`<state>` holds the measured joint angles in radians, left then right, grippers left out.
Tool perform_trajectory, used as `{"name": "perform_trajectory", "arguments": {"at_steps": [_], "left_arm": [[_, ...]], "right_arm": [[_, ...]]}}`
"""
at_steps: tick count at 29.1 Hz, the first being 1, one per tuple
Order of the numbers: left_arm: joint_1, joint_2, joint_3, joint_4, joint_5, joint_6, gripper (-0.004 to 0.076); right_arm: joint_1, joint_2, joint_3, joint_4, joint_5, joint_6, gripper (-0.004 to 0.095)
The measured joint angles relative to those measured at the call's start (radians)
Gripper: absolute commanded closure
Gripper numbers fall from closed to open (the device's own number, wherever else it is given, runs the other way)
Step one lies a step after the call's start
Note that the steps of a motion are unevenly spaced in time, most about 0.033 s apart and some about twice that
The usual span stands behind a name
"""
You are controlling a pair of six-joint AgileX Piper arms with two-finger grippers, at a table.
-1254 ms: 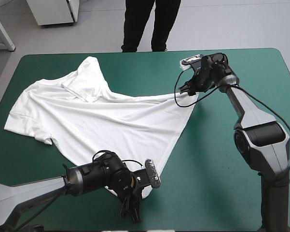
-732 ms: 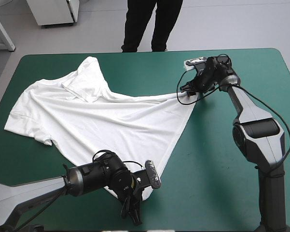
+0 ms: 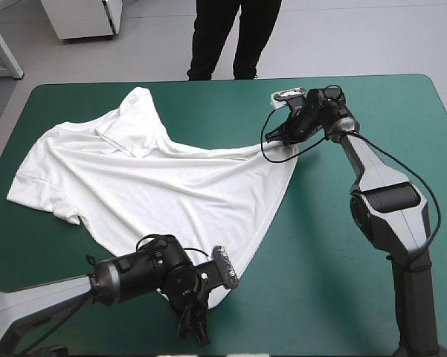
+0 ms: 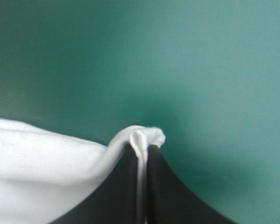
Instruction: Fold the cloth
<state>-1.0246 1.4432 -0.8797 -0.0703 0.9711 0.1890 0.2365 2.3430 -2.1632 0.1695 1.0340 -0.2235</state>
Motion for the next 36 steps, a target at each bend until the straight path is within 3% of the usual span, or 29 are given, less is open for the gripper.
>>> {"name": "perform_trajectory", "arguments": {"at_steps": [5, 10, 16, 26, 33, 36], "left_arm": [[0.000, -0.149, -0.137, 0.185, 0.149, -0.151, 0.0746], [0.000, -0.298, -0.415, 0.340, 0.263, -0.237, 0.0746], [0.000, -0.346, -0.780, 0.402, 0.286, -0.214, 0.0746], [0.000, -0.299, -1.210, 0.535, 0.288, -0.096, 0.0746], [0.000, -0.260, -1.377, 0.540, 0.279, -0.009, 0.0746], [0.000, -0.260, -1.432, 0.543, 0.203, 0.024, 0.0746]], "right_arm": [[-0.001, -0.098, 0.028, 0.004, 0.144, 0.003, 0.0915], [-0.030, -0.391, 0.028, 0.011, 0.172, 0.011, 0.0917], [-0.035, -0.732, 0.027, 0.012, 0.170, 0.011, 0.0917], [-0.036, -1.166, 0.024, 0.012, 0.104, 0.011, 0.0915], [-0.038, -1.366, 0.014, 0.012, -0.096, 0.011, 0.0915], [-0.039, -1.407, 0.007, 0.012, -0.169, 0.011, 0.0915]]}}
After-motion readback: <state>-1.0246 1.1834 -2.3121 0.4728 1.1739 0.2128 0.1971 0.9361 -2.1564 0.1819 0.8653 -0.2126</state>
